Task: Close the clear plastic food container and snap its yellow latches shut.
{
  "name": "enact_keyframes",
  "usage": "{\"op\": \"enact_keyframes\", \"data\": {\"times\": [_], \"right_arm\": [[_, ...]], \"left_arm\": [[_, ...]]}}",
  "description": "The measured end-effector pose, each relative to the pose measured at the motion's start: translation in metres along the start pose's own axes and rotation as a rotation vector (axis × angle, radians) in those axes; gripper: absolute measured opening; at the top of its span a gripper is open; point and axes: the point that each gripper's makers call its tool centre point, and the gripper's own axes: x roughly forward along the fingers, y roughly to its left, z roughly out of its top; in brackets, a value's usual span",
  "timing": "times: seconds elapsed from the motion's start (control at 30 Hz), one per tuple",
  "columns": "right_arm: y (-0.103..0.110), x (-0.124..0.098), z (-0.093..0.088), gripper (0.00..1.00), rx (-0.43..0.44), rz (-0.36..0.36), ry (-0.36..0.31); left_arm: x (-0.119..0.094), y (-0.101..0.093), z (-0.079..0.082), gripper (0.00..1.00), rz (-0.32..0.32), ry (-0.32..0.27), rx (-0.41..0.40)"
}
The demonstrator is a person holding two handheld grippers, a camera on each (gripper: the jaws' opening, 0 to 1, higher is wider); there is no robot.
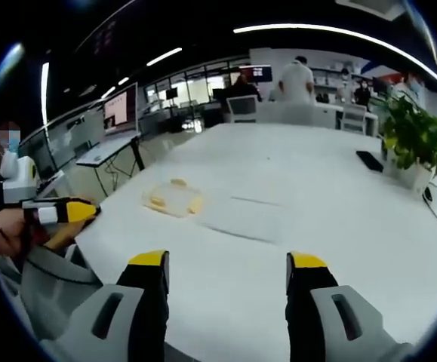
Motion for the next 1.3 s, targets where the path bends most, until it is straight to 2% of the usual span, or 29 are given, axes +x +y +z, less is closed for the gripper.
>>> {"op": "enact_keyframes", "data": {"times": [0.53,0.93,1.23,1.3], "right_arm": [[0.011,0.047,0.033,0.6,-0.061,0.059,0.007],[0.028,0.088,0.064,0.59,-0.115,0.14,0.004],[0.05,0.121,0.071,0.59,-0.188,0.228,0.035],[0.055,0.129,0.07,0.59,-0.214,0.255,0.048]], "left_arm": [[0.04,0.042,0.015,0.48,0.024,0.003,0.008],[0.075,0.064,0.026,0.48,-0.015,0.033,0.055],[0.097,0.079,0.018,0.49,-0.055,0.093,0.097],[0.103,0.079,0.013,0.49,-0.092,0.129,0.1]]}}
